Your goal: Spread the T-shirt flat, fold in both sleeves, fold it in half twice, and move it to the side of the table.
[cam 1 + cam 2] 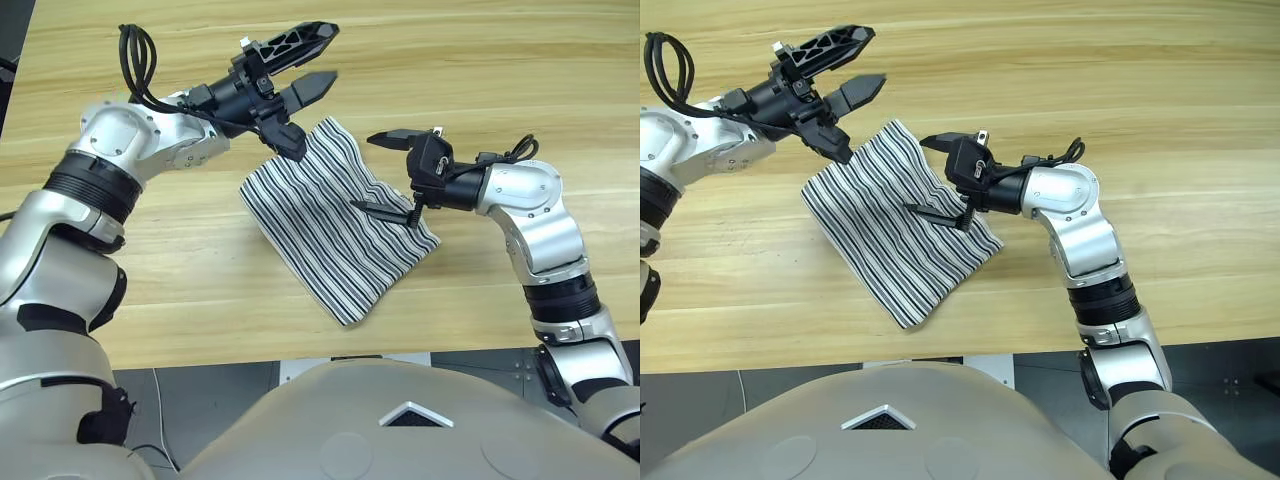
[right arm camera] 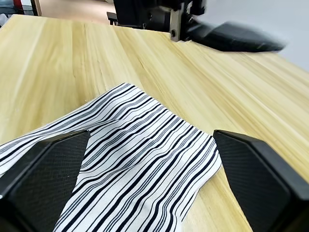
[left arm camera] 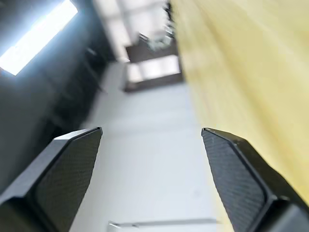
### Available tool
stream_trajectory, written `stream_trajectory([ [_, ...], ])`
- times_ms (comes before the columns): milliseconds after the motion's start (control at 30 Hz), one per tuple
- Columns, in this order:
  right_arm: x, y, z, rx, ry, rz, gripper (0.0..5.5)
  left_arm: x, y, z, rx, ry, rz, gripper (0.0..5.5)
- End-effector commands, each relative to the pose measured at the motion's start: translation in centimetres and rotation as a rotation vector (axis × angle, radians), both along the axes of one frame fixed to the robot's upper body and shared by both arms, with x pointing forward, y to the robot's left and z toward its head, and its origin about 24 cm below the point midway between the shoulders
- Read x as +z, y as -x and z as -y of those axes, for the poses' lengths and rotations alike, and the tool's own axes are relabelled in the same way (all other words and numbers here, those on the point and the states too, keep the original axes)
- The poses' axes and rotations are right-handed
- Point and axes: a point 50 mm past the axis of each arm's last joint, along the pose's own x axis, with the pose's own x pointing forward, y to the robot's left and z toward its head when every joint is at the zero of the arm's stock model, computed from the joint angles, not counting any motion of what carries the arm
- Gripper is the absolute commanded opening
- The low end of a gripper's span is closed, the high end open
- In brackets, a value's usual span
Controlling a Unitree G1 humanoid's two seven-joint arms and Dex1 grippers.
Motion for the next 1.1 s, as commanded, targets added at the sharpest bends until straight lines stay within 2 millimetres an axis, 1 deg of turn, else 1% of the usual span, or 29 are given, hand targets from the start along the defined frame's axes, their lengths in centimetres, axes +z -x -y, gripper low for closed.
stream_trajectory([
  [33,-1.8,-0.4,0.0,-0.007,0.096,0.053,4.73,-3.7,2.7,-3.0,0.137,-0.207,-0.384,3.84],
  [100,-2.6,-0.3,0.3,-0.002,0.128,0.058,4.73,-4.7,3.6,-3.4,0.171,-0.259,-0.486,3.84],
  [200,-3.2,-0.7,1.1,-0.020,0.177,0.079,4.73,-5.5,4.4,-3.9,0.226,-0.306,-0.606,3.84],
  [333,-4.4,-1.1,2.6,-0.037,0.292,0.124,4.73,-5.6,5.4,-4.1,0.263,-0.360,-0.694,3.84],
  [433,-4.9,-0.7,3.0,-0.010,0.345,0.141,4.73,-5.9,5.0,-3.6,0.265,-0.377,-0.668,3.84],
  [600,-6.4,1.2,3.2,0.113,0.427,0.114,4.73,-7.9,3.2,-2.3,0.255,-0.400,-0.614,3.84],
  [700,-6.2,2.4,3.1,0.166,0.433,0.103,4.73,-8.9,1.9,-1.7,0.240,-0.421,-0.546,3.84],
  [800,-5.8,3.4,2.4,0.210,0.413,0.102,4.73,-9.4,0.9,-1.2,0.226,-0.409,-0.485,3.84],
  [933,-5.6,4.1,1.2,0.213,0.362,0.094,4.73,-9.9,0.9,-0.6,0.177,-0.388,-0.447,3.84],
  [1100,-6.3,4.0,0.5,0.158,0.325,0.080,4.73,-10.1,1.4,0.0,0.092,-0.353,-0.421,3.84],
])
